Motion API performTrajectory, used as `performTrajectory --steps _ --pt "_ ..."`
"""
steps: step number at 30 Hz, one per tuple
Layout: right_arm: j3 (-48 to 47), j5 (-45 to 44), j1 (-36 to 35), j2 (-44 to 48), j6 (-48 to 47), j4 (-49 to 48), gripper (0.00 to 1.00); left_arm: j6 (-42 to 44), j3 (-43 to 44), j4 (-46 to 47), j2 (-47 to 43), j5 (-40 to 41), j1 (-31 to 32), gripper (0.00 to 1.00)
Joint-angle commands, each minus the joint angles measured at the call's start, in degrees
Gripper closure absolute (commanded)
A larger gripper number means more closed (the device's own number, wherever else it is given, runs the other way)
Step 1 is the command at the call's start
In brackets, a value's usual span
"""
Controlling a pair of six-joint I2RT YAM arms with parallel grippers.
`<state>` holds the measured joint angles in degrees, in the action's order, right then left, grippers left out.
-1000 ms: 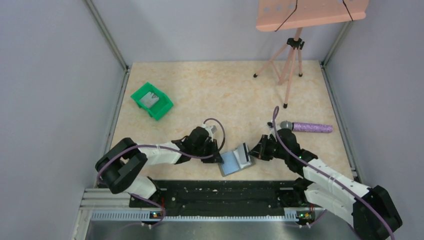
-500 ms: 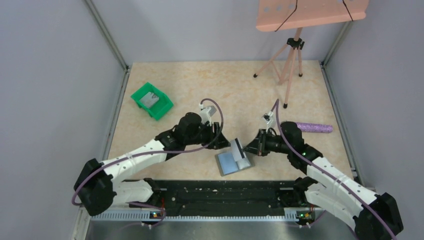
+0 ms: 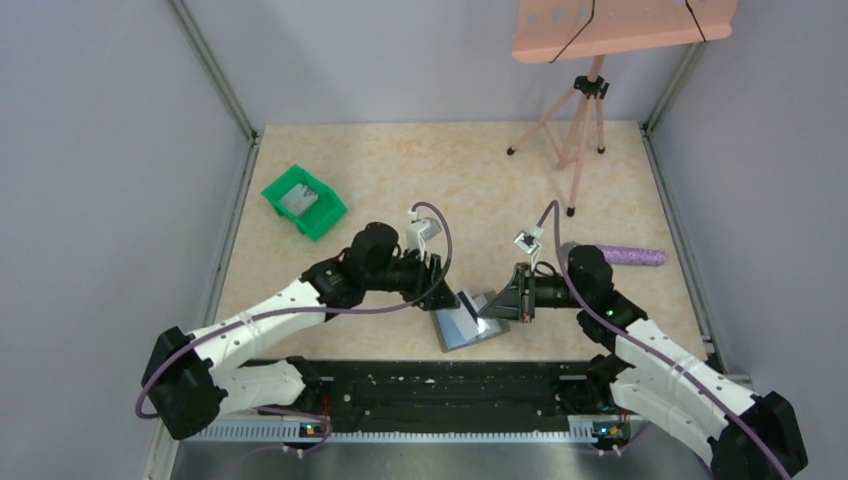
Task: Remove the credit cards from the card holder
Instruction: Remove the credit card from the card holder, then place the credit card in the storage box.
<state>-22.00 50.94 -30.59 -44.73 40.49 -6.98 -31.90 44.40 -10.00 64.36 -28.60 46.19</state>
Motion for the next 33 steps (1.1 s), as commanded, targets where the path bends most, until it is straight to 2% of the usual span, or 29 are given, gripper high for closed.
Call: performTrajectory --steps 1,2,5,6,9,12,14,16,20,24,26,29,33 --pt "0.3 2.9 0.4 -0.4 0.4 -5.0 1.00 0.5 2.4 0.4 0.7 -4.7 -0.1 0.52" --pt "0.5 2.6 0.4 -0.9 0.3 -5.0 1.00 -0.6 1.7 2.2 0.7 -5.1 -0.1 0.58" --pt "0.2 0.3 0.3 -1.8 -0.6 -4.4 1.00 -5.0 -0.2 6.0 1.4 -6.4 -0.1 0.91" --pt "-0.1 -1.0 0.4 -1.7 -1.0 -4.1 1.00 -6.5 -0.4 6.4 1.8 -6.2 -0.1 0.99" --pt "-2.9 -7.3 0.3 -1.3 -4.7 -0.1 0.75 -12.7 -0.9 6.0 2.8 -3.7 -0.3 1.00" --pt "-5.9 -18.3 0.4 0.1 -11.8 3.6 0.62 -21.5 -1.6 4.9 2.7 1.4 -1.3 1.00" --pt "-5.4 -23.1 0.3 2.5 -16.6 0.4 0.62 -28.1 -2.5 4.1 1.9 5.0 -2.7 1.00" --pt "-2.1 -25.3 0.3 5.4 -21.0 -10.3 0.63 -37.0 -3.4 3.0 0.9 8.4 -4.2 1.00" --pt "5.9 -23.2 0.2 11.2 -34.6 -27.8 0.63 -49.5 -5.0 2.5 -2.8 12.4 -5.2 1.00" --pt "7.6 -18.3 0.0 11.8 -52.8 -29.4 0.66 -60.6 -7.8 2.1 -7.8 17.6 -5.3 1.00" --pt "8.5 -16.6 -0.1 11.6 -58.5 -29.9 0.66 -66.3 -9.1 0.7 -10.2 19.5 -5.3 1.00" --pt "10.4 -15.5 -0.1 10.4 -61.1 -32.6 0.66 -72.2 -10.2 -0.3 -12.9 19.9 -5.3 1.00" --pt "13.4 -10.8 -0.4 8.8 -62.7 -39.2 0.66 -74.0 -8.8 -3.6 -14.2 19.5 -5.3 1.00"
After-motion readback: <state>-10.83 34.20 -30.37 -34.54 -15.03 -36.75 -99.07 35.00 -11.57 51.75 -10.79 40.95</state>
